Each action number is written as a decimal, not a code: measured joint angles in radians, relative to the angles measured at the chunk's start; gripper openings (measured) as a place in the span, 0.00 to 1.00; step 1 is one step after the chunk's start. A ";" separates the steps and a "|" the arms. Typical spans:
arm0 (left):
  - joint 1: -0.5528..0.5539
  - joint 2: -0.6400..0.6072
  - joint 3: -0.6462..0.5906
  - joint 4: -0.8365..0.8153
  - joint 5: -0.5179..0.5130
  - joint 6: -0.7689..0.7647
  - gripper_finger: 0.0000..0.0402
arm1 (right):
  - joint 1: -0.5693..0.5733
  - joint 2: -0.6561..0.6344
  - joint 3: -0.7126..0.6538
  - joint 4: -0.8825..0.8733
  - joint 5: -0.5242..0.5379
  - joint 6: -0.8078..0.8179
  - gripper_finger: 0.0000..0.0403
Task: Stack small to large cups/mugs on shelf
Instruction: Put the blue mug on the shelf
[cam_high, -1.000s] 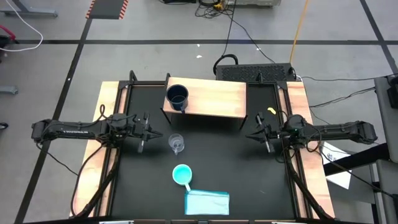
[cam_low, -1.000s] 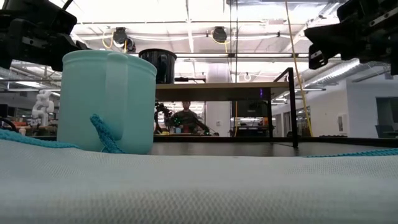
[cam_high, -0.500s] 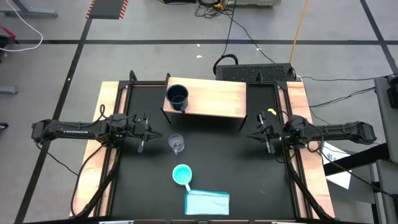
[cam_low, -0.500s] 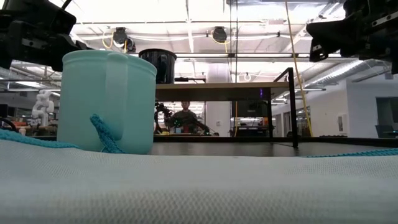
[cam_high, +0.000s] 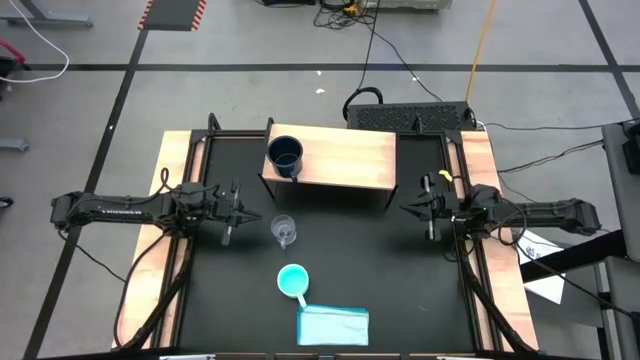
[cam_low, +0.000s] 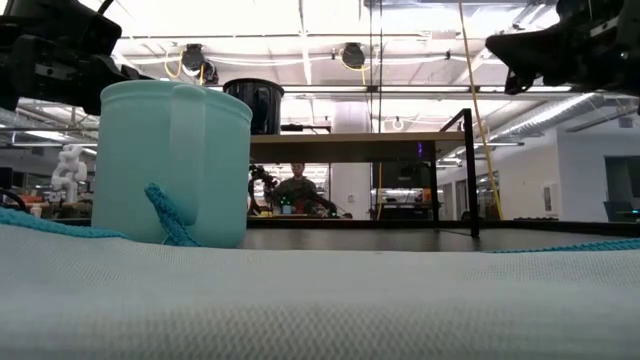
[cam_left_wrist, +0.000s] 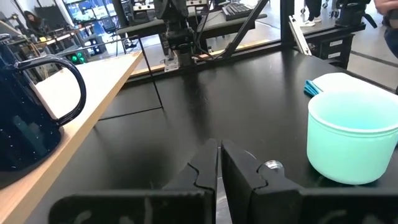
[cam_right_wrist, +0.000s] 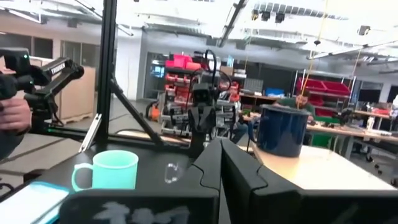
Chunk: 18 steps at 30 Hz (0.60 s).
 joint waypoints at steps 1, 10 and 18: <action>0.000 0.000 0.000 0.000 0.000 0.000 0.06 | 0.000 -0.003 0.000 0.000 -0.001 0.000 0.00; -0.001 0.000 0.000 -0.005 0.055 -0.012 0.06 | 0.000 -0.005 0.000 -0.044 -0.004 0.011 0.00; -0.126 0.001 0.025 0.039 0.076 -0.084 0.06 | 0.000 -0.005 0.000 -0.071 -0.004 0.027 0.00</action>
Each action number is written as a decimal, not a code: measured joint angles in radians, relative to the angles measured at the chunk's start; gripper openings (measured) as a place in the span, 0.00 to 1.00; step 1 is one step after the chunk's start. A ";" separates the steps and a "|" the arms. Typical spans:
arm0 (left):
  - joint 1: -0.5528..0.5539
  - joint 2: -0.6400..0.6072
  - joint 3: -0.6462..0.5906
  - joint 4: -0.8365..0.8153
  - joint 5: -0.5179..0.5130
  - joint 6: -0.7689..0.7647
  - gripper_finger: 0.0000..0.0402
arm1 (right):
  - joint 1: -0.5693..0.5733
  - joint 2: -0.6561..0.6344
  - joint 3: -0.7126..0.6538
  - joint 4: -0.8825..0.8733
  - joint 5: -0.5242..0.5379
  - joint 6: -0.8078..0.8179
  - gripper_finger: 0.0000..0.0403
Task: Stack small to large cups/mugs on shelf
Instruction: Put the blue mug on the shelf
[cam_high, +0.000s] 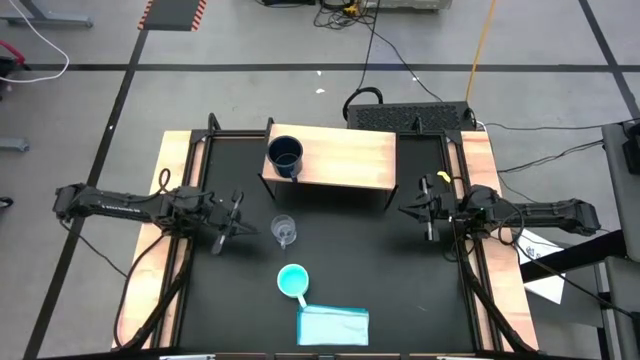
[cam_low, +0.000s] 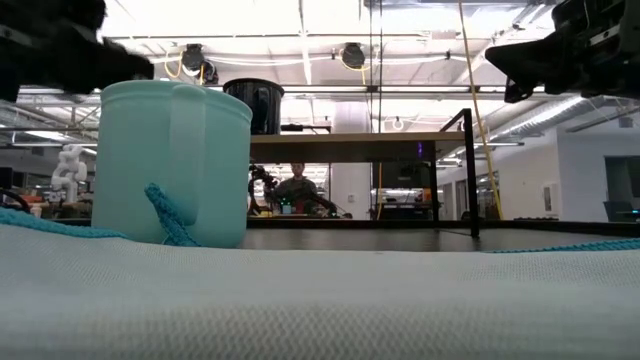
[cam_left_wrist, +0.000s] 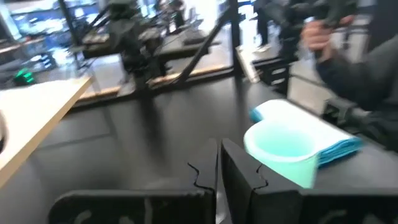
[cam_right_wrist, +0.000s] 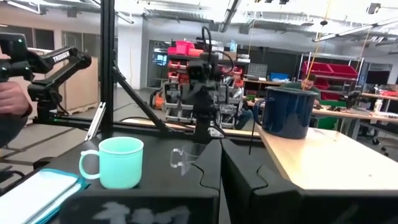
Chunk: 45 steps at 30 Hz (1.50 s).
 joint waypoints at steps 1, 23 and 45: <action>-0.024 0.002 0.013 -0.004 -0.008 0.000 0.06 | 0.000 0.000 0.000 -0.002 0.000 0.004 0.00; -0.407 0.503 0.460 -0.305 -0.337 0.076 0.06 | 0.000 0.000 0.000 -0.033 -0.002 0.011 0.00; -0.462 0.852 0.811 -0.586 -0.329 0.096 0.02 | 0.000 0.000 0.000 -0.047 -0.002 0.033 0.00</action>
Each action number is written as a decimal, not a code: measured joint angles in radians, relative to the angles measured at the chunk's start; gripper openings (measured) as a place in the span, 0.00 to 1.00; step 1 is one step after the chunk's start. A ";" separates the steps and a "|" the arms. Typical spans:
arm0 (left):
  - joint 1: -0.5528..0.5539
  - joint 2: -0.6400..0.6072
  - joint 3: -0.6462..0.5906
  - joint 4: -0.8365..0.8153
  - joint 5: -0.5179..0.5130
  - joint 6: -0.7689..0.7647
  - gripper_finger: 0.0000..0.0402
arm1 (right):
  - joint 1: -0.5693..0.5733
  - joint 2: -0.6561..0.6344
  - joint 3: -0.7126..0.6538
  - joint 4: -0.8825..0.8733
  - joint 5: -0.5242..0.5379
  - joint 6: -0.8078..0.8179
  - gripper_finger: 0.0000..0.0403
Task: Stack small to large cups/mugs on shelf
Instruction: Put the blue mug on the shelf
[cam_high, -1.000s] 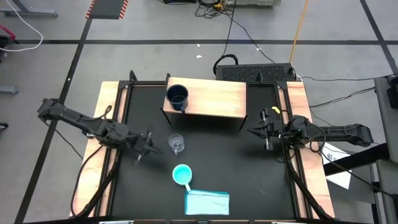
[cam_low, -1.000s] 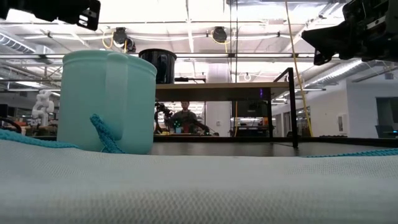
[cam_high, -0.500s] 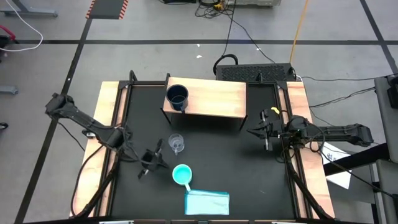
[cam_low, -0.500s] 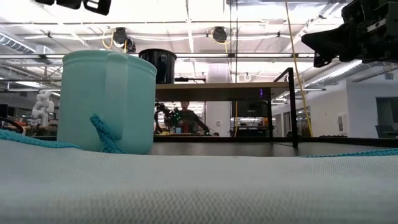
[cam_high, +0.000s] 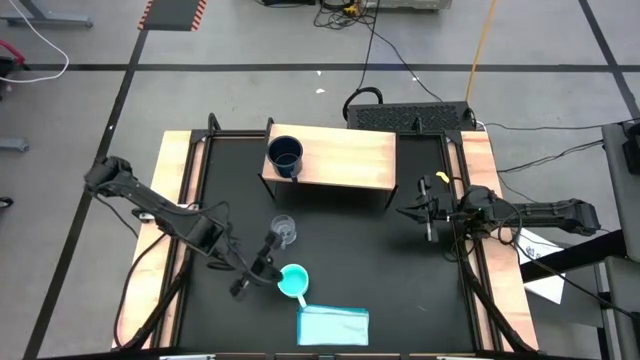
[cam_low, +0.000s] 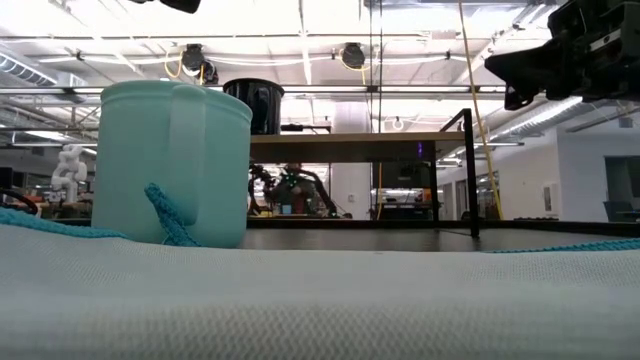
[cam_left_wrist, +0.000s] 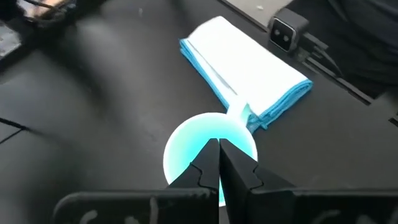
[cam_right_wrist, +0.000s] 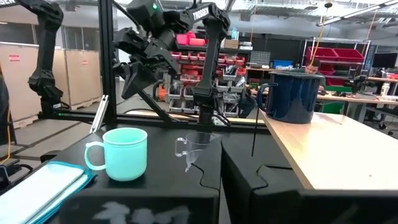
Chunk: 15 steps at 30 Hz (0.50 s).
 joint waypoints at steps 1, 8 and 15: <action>0.000 0.012 0.015 -0.020 0.008 0.001 0.01 | 0.000 0.000 0.000 -0.001 0.000 0.000 0.00; 0.000 0.091 0.062 -0.058 0.055 0.007 0.01 | 0.000 0.000 0.000 -0.006 0.000 -0.003 0.00; 0.001 0.147 0.063 -0.031 0.082 0.013 0.01 | 0.000 0.000 0.000 -0.009 0.000 -0.007 0.00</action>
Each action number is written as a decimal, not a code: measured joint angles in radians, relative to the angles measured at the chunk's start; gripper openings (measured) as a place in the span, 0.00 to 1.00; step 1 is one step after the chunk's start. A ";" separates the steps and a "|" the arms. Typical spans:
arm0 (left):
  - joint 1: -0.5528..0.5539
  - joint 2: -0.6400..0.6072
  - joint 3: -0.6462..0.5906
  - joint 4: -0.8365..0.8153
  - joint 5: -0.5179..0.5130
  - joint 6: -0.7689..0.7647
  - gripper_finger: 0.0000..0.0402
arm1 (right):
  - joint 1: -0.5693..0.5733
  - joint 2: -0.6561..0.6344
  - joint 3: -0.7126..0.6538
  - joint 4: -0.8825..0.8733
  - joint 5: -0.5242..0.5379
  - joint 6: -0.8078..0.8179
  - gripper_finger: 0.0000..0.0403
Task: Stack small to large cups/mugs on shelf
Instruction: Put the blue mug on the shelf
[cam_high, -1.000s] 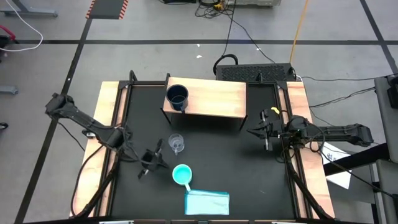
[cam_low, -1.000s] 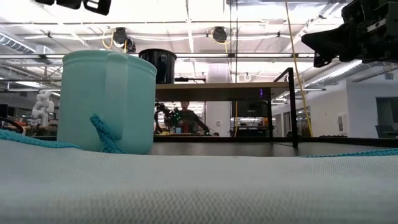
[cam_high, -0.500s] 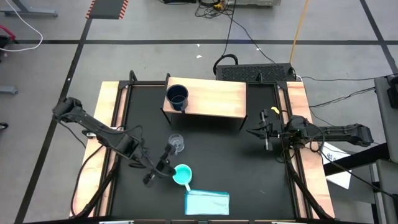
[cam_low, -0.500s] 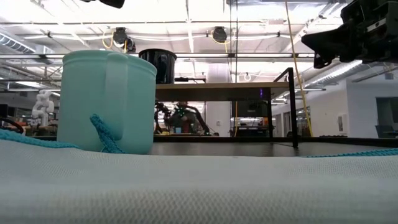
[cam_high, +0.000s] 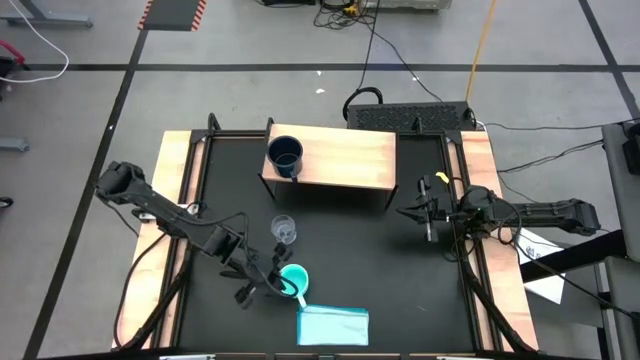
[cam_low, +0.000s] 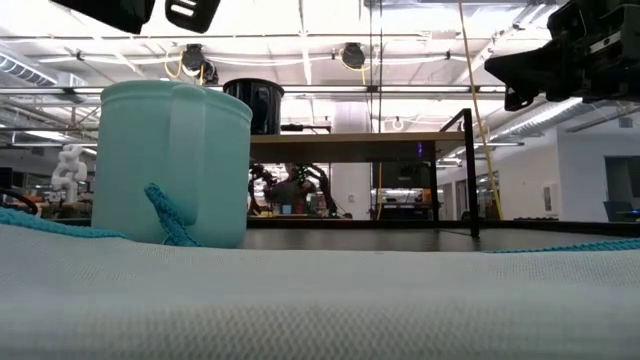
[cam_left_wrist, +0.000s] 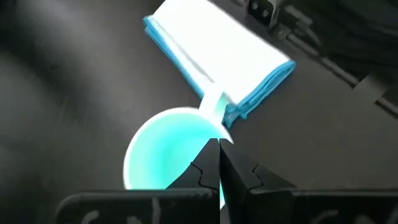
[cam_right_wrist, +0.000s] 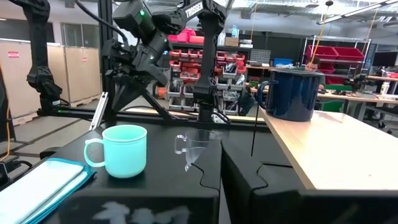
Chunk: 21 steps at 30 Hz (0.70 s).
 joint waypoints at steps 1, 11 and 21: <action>0.001 0.008 0.000 0.007 0.011 0.000 0.01 | 0.000 0.000 0.000 0.000 0.000 0.000 0.00; 0.001 0.025 0.001 0.017 0.030 -0.006 0.01 | 0.000 0.000 0.000 0.000 0.000 0.000 0.00; 0.001 0.025 0.000 0.020 0.030 -0.007 0.05 | 0.000 0.000 0.000 0.000 0.000 0.000 0.00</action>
